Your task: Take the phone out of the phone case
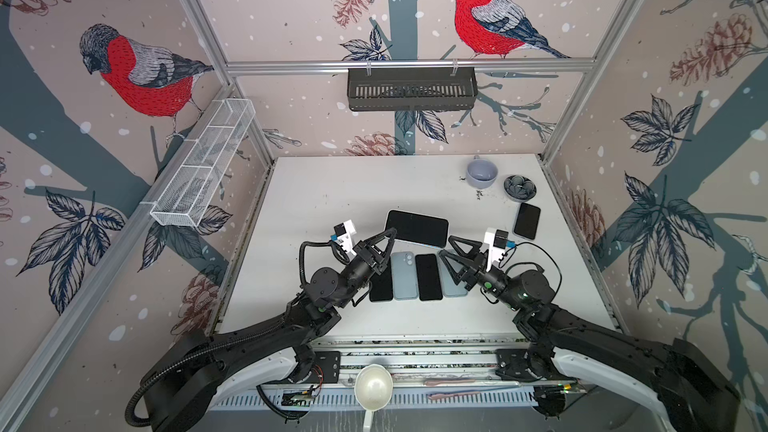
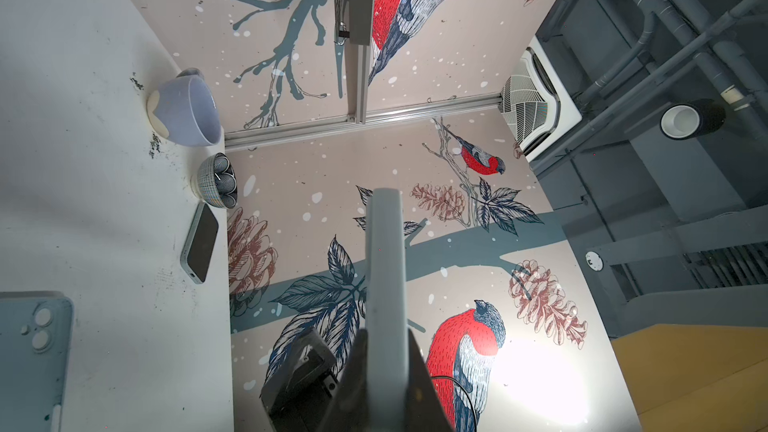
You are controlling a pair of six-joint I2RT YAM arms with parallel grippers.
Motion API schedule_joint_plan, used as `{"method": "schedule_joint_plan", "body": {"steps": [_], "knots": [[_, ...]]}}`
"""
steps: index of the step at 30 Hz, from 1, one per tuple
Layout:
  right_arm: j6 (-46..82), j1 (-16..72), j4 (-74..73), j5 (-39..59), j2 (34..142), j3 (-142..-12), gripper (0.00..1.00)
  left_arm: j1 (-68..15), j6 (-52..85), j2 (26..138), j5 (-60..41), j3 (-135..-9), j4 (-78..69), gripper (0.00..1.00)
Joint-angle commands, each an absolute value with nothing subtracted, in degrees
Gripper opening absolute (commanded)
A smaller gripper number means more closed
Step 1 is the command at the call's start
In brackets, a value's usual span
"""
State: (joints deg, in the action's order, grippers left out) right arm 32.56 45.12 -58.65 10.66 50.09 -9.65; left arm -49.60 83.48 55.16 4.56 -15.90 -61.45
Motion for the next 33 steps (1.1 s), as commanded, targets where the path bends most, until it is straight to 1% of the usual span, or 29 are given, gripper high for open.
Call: {"method": "schedule_joint_plan", "body": {"steps": [1, 3, 9, 15, 18, 20, 22, 23, 28, 33], "knots": [[34.74, 43.8, -62.42, 11.89, 50.99, -9.65, 0.74, -49.83, 82.71, 55.02, 3.78, -16.63, -68.99, 0.0], [35.42, 43.39, -64.02, 12.96, 51.14, -9.3, 0.74, -49.85, 82.7, 54.89, 4.04, -16.35, -68.8, 0.0], [37.22, 43.74, -67.94, 17.4, 50.45, -8.41, 0.78, -49.86, 82.82, 55.29, 4.69, -16.04, -69.12, 0.0], [38.88, 44.0, -70.24, 19.51, 50.84, -8.1, 0.76, -49.83, 83.1, 56.16, 4.79, -15.71, -70.44, 0.0], [39.45, 44.03, -71.01, 21.24, 52.17, -8.83, 0.67, -49.88, 83.11, 56.36, 4.88, -15.64, -70.87, 0.0], [39.64, 44.03, -71.36, 21.29, 52.88, -9.01, 0.6, -49.83, 83.14, 56.51, 4.75, -15.72, -71.33, 0.0], [39.86, 43.81, -72.0, 21.42, 53.44, -8.97, 0.49, -49.92, 83.14, 56.65, 4.49, -15.6, -71.6, 0.0], [39.99, 43.84, -72.32, 21.61, 53.77, -9.07, 0.47, -49.92, 83.16, 56.6, 4.55, -15.64, -71.71, 0.0], [41.02, 43.12, -73.85, 22.39, 55.75, -9.29, 0.43, -49.9, 82.7, 56.82, 3.7, -15.73, -71.83, 0.0], [42.09, 42.74, -75.3, 23.47, 56.62, -9.84, 0.45, -49.93, 82.53, 57.35, 3.52, -15.45, -72.88, 0.0]]}}
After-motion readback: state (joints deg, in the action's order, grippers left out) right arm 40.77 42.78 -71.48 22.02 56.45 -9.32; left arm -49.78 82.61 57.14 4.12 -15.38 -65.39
